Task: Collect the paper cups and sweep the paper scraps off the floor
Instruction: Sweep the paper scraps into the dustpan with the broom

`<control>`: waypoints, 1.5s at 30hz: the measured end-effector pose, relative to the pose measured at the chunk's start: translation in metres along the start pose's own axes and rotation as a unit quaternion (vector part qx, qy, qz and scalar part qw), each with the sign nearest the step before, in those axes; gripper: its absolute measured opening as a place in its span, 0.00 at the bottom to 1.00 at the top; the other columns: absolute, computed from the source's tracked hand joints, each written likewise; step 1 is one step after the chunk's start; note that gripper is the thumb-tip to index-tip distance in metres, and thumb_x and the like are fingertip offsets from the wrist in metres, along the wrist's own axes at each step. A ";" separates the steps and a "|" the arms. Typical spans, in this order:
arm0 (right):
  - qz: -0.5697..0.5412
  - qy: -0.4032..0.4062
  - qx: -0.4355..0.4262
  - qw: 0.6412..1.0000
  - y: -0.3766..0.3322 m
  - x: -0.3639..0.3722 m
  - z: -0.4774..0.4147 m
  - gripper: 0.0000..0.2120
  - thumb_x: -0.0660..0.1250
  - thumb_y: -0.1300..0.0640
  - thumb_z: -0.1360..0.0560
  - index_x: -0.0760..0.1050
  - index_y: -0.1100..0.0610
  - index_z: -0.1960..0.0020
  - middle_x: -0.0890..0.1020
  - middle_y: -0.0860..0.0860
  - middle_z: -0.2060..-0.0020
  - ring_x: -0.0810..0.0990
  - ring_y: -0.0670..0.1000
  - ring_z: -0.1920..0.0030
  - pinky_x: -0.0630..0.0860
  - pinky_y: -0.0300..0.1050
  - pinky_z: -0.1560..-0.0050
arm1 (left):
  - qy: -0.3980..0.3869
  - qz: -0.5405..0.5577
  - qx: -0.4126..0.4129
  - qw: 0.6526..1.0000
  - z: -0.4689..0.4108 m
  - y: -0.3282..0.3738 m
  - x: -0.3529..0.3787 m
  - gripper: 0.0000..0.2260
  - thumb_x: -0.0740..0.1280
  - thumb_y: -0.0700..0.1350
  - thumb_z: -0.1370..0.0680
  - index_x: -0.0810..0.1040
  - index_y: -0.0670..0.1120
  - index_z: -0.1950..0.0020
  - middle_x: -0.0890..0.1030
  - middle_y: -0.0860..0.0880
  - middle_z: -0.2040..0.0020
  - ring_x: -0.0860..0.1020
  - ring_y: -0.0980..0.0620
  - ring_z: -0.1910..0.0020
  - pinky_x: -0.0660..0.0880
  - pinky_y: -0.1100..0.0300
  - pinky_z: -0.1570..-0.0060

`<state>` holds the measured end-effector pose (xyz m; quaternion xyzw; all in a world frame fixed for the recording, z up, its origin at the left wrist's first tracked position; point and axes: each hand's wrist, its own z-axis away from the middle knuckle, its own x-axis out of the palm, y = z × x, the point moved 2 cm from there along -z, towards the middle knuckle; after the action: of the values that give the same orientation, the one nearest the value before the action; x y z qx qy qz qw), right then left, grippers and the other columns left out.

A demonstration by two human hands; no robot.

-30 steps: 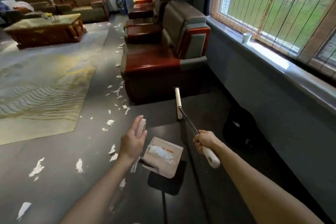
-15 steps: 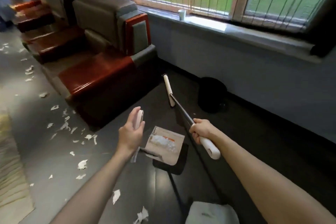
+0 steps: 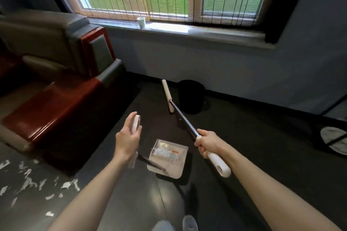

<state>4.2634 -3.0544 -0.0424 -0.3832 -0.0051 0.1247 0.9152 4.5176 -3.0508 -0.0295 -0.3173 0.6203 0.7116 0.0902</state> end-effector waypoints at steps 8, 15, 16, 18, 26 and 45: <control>-0.014 0.048 -0.030 0.998 -0.013 0.017 0.000 0.35 0.61 0.69 0.25 0.54 0.50 0.23 0.73 0.52 0.72 0.70 0.44 0.78 0.69 0.38 0.78 | -0.078 0.014 0.051 0.996 -0.070 -0.001 0.000 0.21 0.65 0.46 0.21 0.66 0.65 0.33 0.79 0.41 0.48 0.80 0.41 0.56 0.80 0.47 0.57; -0.082 0.119 -0.039 0.989 -0.030 0.075 -0.027 0.35 0.60 0.70 0.24 0.54 0.49 0.23 0.73 0.52 0.71 0.69 0.44 0.78 0.68 0.36 0.79 | -0.189 0.014 0.113 0.975 -0.148 -0.028 -0.017 0.21 0.63 0.44 0.20 0.67 0.60 0.30 0.78 0.48 0.56 0.78 0.50 0.68 0.76 0.60 0.71; -0.105 0.134 -0.039 0.985 -0.033 0.089 -0.032 0.35 0.60 0.70 0.24 0.55 0.49 0.23 0.72 0.51 0.73 0.69 0.44 0.79 0.67 0.36 0.80 | -0.202 0.013 0.119 0.972 -0.160 -0.033 -0.022 0.20 0.64 0.44 0.21 0.67 0.60 0.31 0.79 0.49 0.58 0.77 0.51 0.69 0.75 0.60 0.72; -0.138 0.160 -0.037 0.977 -0.039 0.116 -0.041 0.34 0.59 0.71 0.24 0.56 0.49 0.23 0.72 0.49 0.76 0.67 0.44 0.80 0.65 0.35 0.81 | -0.222 0.011 0.128 0.967 -0.179 -0.046 -0.034 0.20 0.64 0.44 0.21 0.68 0.60 0.32 0.79 0.51 0.60 0.75 0.53 0.71 0.74 0.62 0.72; -0.226 0.211 -0.007 0.951 -0.051 0.177 -0.047 0.34 0.58 0.71 0.24 0.57 0.46 0.24 0.69 0.50 0.77 0.65 0.44 0.81 0.63 0.34 0.82 | -0.301 -0.001 0.120 0.946 -0.228 -0.079 -0.040 0.21 0.63 0.45 0.21 0.67 0.60 0.30 0.80 0.47 0.51 0.78 0.54 0.65 0.77 0.60 0.65; -0.253 0.238 0.010 0.938 -0.082 0.157 -0.039 0.33 0.58 0.71 0.23 0.57 0.48 0.24 0.68 0.51 0.76 0.65 0.43 0.81 0.63 0.34 0.83 | -0.427 0.005 0.138 0.894 -0.278 -0.035 -0.031 0.11 0.66 0.52 0.23 0.72 0.62 0.41 0.76 0.45 0.61 0.72 0.52 0.72 0.71 0.60 0.76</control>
<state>4.4385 -3.1007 -0.0262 -0.3790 0.1178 -0.2055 0.8946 4.6548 -3.2961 -0.0490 0.0359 0.6155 0.6865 0.3856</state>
